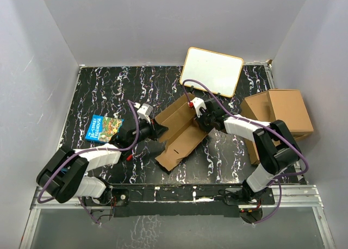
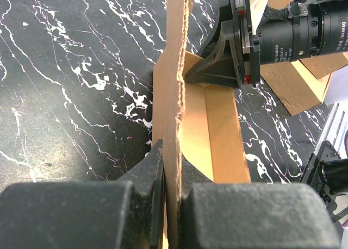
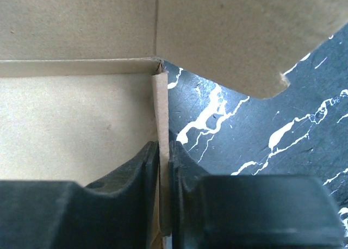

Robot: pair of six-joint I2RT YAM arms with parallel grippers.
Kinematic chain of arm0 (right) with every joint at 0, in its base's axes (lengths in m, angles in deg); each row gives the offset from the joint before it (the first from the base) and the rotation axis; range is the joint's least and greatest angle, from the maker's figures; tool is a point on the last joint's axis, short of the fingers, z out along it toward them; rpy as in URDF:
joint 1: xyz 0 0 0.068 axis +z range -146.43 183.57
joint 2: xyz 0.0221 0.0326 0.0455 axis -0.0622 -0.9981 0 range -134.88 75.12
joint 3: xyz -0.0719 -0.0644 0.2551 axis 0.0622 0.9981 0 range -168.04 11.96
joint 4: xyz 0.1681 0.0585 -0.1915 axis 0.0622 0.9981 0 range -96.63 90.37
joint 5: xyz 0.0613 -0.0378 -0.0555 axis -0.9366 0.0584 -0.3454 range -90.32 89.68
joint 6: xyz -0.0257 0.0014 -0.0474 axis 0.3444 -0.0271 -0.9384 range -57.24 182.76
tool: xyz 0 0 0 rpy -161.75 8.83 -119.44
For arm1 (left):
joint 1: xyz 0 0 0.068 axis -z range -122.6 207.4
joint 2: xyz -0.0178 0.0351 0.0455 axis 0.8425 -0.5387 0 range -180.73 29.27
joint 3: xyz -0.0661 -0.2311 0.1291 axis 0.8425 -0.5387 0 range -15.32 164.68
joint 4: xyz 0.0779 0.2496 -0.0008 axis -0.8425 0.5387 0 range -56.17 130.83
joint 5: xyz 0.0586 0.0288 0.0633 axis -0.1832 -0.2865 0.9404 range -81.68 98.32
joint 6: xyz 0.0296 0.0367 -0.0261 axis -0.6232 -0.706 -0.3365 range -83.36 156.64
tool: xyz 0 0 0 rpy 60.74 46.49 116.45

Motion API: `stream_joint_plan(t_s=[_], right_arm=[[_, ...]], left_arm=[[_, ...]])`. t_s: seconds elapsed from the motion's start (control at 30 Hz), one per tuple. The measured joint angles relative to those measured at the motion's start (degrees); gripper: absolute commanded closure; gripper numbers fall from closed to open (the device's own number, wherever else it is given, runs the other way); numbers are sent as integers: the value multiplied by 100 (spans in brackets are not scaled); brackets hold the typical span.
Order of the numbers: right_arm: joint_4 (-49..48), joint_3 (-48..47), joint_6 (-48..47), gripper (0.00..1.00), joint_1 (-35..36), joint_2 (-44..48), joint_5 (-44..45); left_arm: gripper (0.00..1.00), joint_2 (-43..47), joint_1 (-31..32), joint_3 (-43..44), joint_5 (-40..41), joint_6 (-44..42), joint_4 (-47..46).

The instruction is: Fold the paper box

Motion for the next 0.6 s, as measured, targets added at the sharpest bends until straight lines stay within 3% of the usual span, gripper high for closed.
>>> stream_joint_plan(t_s=[0.23,0.6], right_arm=[[4,0,-24,64,-7,2,-114],[13,-105,-22,65,-7,2,-238]], left_arm=[[100,98,0,9,-2,-120,188],[100,136,0,22,-11,-195,254]])
